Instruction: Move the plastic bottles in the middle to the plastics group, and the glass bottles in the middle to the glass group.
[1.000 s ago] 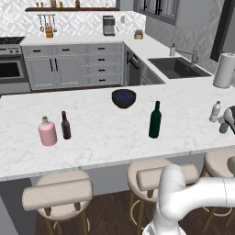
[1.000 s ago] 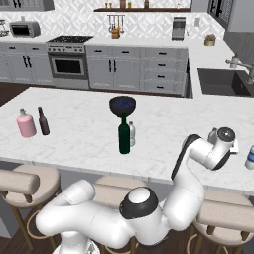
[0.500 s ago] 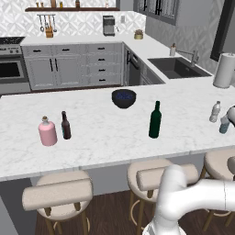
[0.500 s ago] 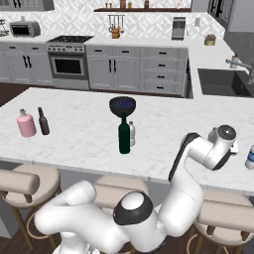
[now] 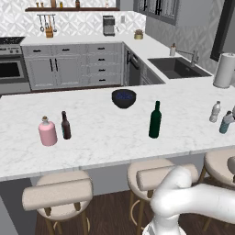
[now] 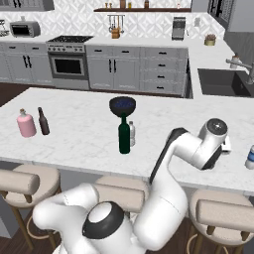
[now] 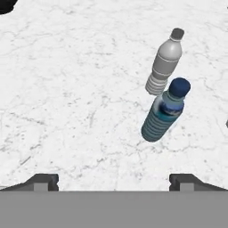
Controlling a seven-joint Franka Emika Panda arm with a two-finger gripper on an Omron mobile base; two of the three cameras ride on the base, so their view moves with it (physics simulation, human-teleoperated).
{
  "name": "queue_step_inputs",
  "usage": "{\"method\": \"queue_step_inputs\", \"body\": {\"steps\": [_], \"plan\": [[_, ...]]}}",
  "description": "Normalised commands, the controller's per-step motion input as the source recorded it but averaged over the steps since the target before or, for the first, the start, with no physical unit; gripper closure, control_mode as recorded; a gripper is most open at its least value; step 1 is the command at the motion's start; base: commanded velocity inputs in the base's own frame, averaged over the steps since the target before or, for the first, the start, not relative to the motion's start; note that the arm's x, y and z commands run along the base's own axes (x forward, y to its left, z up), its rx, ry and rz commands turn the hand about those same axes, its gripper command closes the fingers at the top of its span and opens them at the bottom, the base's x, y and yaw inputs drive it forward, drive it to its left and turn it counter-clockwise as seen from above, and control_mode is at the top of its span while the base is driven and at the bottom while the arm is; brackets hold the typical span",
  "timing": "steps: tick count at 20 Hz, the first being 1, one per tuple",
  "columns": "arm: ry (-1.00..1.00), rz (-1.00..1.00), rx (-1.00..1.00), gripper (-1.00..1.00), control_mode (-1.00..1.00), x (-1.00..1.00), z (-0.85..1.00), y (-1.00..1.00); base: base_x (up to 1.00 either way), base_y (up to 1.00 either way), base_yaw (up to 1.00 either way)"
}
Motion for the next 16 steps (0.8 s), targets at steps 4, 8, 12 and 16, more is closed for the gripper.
{"method": "queue_step_inputs", "body": {"steps": [4,8,12,16], "plan": [[0.0,0.0,-0.01,-1.0,-1.0,-0.62,0.26,0.75,0.0,0.0,0.0],[-0.1,0.0,-0.07,-1.0,-1.0,-0.41,0.16,1.0,0.0,0.0,0.0],[-0.12,0.0,-0.06,-1.0,-1.0,-0.09,0.21,1.0,0.0,0.0,0.0],[-0.09,0.0,-0.02,-1.0,-1.0,0.0,0.76,1.0,0.0,0.0,0.0]]}}
